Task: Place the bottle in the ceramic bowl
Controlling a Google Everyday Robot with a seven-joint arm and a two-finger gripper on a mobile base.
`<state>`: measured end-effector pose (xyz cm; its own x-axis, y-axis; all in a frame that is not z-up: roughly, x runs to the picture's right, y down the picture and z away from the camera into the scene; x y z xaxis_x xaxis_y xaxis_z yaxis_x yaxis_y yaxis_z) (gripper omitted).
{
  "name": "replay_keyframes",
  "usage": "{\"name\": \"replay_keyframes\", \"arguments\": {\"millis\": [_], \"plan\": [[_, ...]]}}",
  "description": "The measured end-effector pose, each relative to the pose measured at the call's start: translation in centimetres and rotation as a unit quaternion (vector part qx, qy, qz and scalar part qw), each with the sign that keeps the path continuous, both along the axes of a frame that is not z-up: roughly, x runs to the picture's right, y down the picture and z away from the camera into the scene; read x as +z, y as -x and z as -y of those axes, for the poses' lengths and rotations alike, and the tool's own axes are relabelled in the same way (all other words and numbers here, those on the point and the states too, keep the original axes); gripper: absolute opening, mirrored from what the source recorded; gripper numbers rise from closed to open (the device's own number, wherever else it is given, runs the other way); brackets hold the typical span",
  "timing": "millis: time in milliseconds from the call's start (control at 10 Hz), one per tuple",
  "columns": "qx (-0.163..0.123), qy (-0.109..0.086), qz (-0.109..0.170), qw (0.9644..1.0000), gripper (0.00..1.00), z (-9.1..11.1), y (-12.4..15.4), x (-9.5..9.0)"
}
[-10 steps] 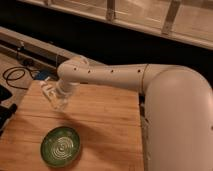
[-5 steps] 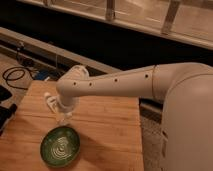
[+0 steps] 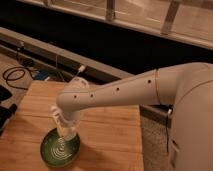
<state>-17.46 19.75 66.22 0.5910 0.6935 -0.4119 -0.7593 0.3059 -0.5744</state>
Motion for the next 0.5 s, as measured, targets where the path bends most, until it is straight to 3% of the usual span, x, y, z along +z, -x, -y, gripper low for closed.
{"name": "replay_keyframes", "arguments": {"millis": [300, 500], "plan": [[0.006, 0.032, -0.01, 0.9994, 0.0, -2.5, -1.2, -1.4], [0.004, 0.033, -0.007, 0.9994, 0.14, -2.7, -1.1, -1.5]]}}
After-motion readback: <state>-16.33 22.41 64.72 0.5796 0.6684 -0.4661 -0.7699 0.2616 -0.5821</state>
